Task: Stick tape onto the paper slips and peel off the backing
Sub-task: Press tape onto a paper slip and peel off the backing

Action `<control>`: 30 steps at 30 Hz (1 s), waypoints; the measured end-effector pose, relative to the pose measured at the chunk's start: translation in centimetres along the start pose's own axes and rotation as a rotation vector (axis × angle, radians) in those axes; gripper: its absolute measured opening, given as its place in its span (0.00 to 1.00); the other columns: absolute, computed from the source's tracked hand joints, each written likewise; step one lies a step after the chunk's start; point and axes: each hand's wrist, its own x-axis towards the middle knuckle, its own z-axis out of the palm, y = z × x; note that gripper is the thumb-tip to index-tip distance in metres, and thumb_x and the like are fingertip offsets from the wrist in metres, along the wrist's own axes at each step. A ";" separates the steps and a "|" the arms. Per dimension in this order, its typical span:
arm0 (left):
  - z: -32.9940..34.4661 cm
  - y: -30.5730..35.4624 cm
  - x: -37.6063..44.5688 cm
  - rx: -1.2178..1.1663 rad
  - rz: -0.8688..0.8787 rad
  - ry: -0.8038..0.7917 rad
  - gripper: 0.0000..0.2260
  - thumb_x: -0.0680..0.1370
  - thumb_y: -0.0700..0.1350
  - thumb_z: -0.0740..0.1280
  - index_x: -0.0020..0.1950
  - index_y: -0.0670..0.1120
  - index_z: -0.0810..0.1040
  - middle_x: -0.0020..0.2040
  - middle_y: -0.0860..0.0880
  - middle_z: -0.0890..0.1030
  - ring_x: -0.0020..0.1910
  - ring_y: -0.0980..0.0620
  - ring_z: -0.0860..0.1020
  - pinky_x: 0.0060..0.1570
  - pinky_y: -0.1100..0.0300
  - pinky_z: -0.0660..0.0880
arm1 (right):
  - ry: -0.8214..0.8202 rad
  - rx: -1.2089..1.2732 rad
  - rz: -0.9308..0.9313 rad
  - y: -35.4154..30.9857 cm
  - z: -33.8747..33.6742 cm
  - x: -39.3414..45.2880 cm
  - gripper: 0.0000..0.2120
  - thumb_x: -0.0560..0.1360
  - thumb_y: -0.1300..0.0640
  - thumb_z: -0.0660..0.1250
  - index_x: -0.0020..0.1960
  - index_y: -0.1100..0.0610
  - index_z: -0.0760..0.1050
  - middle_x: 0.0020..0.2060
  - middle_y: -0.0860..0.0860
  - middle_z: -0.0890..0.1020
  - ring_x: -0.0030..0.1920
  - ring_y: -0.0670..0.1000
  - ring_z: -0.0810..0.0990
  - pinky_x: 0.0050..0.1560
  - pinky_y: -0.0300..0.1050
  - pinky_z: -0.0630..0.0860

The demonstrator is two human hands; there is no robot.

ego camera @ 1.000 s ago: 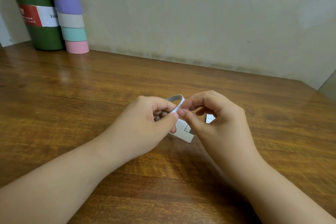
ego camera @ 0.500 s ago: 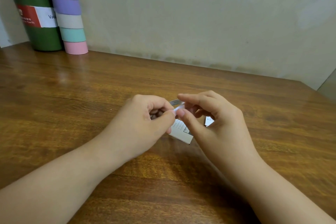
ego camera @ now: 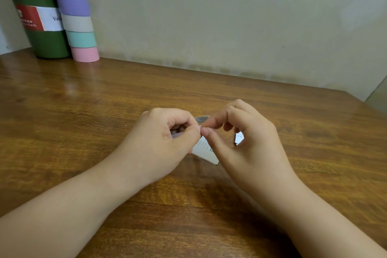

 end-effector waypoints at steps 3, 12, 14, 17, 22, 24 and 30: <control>-0.1 -0.1 0.1 -0.015 0.013 0.005 0.10 0.69 0.46 0.64 0.28 0.47 0.76 0.23 0.53 0.74 0.23 0.60 0.69 0.26 0.71 0.62 | -0.005 0.021 -0.017 -0.2 0.1 0.0 0.03 0.70 0.59 0.69 0.39 0.54 0.76 0.37 0.42 0.74 0.40 0.39 0.70 0.44 0.29 0.66; -0.5 -0.4 0.6 -0.196 -0.008 -0.072 0.10 0.68 0.53 0.65 0.28 0.53 0.78 0.27 0.46 0.74 0.37 0.38 0.77 0.43 0.47 0.75 | -0.082 0.113 -0.016 -0.1 -0.1 0.4 0.03 0.74 0.60 0.67 0.42 0.54 0.76 0.39 0.43 0.75 0.42 0.44 0.73 0.45 0.32 0.68; -0.7 -0.2 0.7 -0.193 -0.001 -0.096 0.09 0.68 0.54 0.65 0.27 0.56 0.78 0.26 0.50 0.73 0.37 0.39 0.76 0.39 0.48 0.73 | -0.122 0.096 -0.036 0.0 -0.2 0.6 0.03 0.75 0.60 0.66 0.43 0.53 0.75 0.39 0.44 0.75 0.41 0.45 0.72 0.44 0.33 0.68; -1.0 -0.1 0.9 -0.177 -0.020 -0.110 0.10 0.70 0.50 0.64 0.28 0.54 0.79 0.25 0.53 0.71 0.31 0.47 0.69 0.36 0.58 0.67 | -0.168 0.126 -0.024 -0.1 -0.5 0.6 0.04 0.76 0.58 0.64 0.43 0.50 0.73 0.39 0.43 0.75 0.41 0.45 0.73 0.43 0.35 0.71; -3.5 -0.8 2.4 -0.278 -0.127 0.183 0.10 0.78 0.41 0.64 0.39 0.43 0.81 0.23 0.55 0.72 0.25 0.58 0.65 0.27 0.67 0.65 | -0.092 0.458 0.276 -0.1 -1.8 0.8 0.05 0.77 0.57 0.65 0.43 0.50 0.76 0.34 0.39 0.77 0.34 0.39 0.72 0.37 0.28 0.68; -3.9 -0.8 2.7 -0.279 -0.132 0.234 0.07 0.79 0.40 0.62 0.45 0.43 0.79 0.24 0.55 0.75 0.24 0.60 0.67 0.27 0.71 0.66 | -0.057 0.520 0.352 0.1 -2.0 1.0 0.05 0.76 0.57 0.64 0.45 0.52 0.79 0.35 0.38 0.79 0.37 0.37 0.74 0.40 0.27 0.70; -2.7 -1.1 2.0 -0.266 -0.176 0.109 0.15 0.81 0.38 0.57 0.49 0.57 0.77 0.28 0.54 0.71 0.28 0.57 0.67 0.35 0.60 0.66 | -0.148 0.727 0.494 0.6 -1.1 0.8 0.10 0.78 0.58 0.62 0.53 0.50 0.82 0.41 0.39 0.80 0.43 0.41 0.74 0.49 0.39 0.71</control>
